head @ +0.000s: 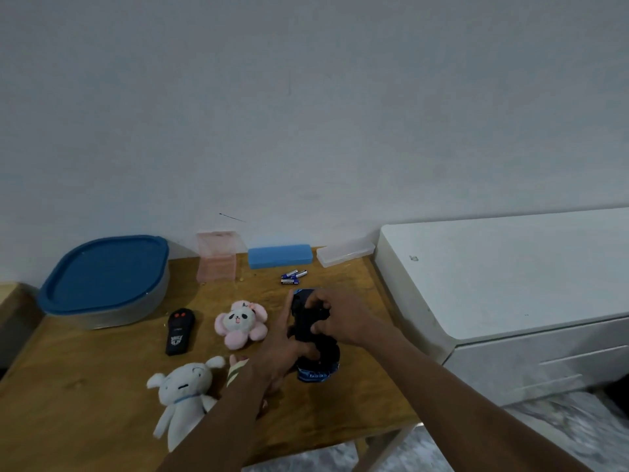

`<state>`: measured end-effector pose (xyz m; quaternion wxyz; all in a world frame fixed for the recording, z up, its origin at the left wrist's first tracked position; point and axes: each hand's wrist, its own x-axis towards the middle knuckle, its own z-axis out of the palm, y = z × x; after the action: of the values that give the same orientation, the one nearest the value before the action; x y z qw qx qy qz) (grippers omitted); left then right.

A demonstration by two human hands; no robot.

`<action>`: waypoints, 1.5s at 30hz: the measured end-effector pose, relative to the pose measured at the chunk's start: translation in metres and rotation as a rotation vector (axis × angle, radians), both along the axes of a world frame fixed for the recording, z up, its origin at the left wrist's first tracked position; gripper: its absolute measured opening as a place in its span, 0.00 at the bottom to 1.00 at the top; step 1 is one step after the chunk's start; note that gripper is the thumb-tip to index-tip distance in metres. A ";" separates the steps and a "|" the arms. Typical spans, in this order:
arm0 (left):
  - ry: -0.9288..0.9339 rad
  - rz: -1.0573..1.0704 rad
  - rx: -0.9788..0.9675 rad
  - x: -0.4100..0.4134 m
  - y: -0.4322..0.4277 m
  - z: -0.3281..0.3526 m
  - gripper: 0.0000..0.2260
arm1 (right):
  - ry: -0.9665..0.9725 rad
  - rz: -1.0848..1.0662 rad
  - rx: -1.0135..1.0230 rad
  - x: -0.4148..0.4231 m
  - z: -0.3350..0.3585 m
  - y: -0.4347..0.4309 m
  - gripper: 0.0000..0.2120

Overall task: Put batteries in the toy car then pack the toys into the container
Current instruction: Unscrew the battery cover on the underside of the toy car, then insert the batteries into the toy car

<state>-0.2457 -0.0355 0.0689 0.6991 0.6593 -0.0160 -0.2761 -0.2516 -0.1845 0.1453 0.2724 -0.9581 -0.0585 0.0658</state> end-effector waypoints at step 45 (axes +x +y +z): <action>0.080 0.160 0.061 -0.038 -0.045 -0.017 0.53 | 0.148 0.221 -0.166 0.001 -0.034 -0.114 0.17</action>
<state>-0.2841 -0.0809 0.0518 0.6986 0.6680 0.0728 -0.2459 -0.2504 -0.2984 0.1111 0.1870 -0.9576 -0.1380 0.1703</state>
